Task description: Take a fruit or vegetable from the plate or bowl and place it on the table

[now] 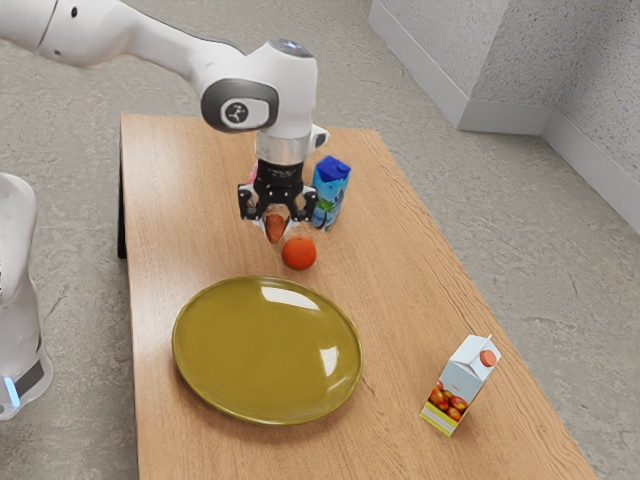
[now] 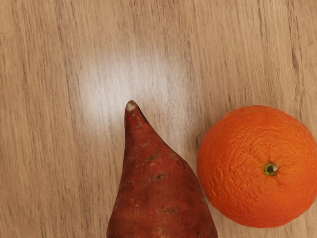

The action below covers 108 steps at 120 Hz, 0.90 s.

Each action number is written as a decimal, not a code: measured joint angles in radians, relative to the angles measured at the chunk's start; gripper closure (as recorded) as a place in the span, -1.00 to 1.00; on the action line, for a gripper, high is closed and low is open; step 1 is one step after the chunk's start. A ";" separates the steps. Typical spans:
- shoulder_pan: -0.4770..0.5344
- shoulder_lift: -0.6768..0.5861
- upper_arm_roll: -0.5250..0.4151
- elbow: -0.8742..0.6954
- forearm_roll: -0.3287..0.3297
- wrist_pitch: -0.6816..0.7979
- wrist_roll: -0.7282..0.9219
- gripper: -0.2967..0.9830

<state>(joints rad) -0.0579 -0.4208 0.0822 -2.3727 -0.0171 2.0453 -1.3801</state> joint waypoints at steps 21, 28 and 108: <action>0.051 -0.015 0.038 -0.017 0.014 -0.001 0.038 0.31; 0.054 -0.018 0.068 -0.018 0.020 -0.001 0.050 0.31; 0.056 -0.037 0.195 -0.024 0.073 0.007 0.151 -0.43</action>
<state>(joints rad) -0.0016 -0.4575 0.2775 -2.3970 0.0562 2.0520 -1.2287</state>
